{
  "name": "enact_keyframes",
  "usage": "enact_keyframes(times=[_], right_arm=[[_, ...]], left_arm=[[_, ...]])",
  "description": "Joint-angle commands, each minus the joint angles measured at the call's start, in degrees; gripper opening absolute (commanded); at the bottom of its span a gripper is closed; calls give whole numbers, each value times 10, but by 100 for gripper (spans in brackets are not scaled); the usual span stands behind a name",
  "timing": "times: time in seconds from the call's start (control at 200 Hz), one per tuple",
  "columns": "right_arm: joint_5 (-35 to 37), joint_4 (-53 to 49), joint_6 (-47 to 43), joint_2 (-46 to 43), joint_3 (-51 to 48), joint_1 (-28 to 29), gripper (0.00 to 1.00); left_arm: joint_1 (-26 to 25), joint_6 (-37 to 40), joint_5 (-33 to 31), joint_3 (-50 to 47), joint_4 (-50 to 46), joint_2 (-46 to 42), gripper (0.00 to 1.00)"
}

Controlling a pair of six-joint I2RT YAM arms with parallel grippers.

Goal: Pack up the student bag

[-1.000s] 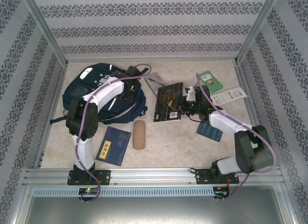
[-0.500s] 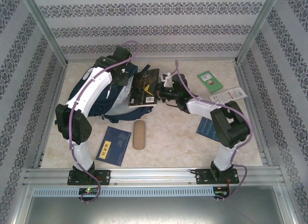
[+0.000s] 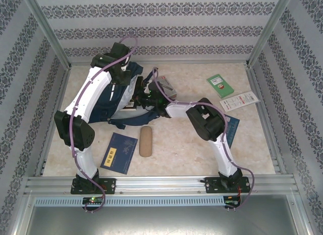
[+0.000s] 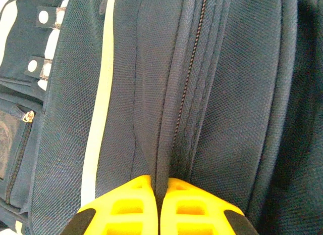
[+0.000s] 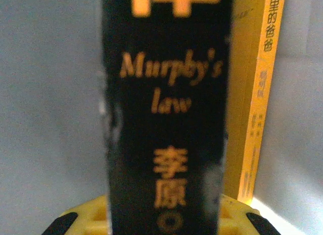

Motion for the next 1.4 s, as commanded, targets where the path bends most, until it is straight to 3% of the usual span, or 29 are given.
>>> enact_keyframes(times=[0.0, 0.165, 0.245, 0.29, 0.315, 0.525, 0.664, 1.219, 1.339, 1.394], right_arm=[[75, 20, 30, 45, 95, 5, 0], [105, -84, -9, 122, 240, 22, 2], [104, -132, -17, 156, 300, 27, 23], [96, -140, -12, 167, 318, 28, 47], [90, -147, -10, 170, 324, 28, 53], [74, -173, -63, 96, 249, 23, 70], [67, -174, -86, 25, 163, 12, 90], [59, -188, -194, -274, -205, -55, 98], [30, -184, -222, -275, -211, -64, 86], [16, -189, -230, -262, -196, -61, 74]], left_arm=[[1, -11, 20, 28, 24, -14, 0], [1, -23, 44, 18, 31, -17, 0], [1, -27, 46, 5, 40, -23, 0], [1, -27, 44, -3, 44, -26, 0], [1, -26, 43, -7, 46, -26, 0], [8, -29, 39, -19, 49, -27, 0], [12, -33, 37, -31, 57, -27, 0], [19, -56, 44, -55, 82, 26, 0], [18, -59, 48, -55, 83, 25, 0], [19, -61, 48, -59, 87, 20, 0]])
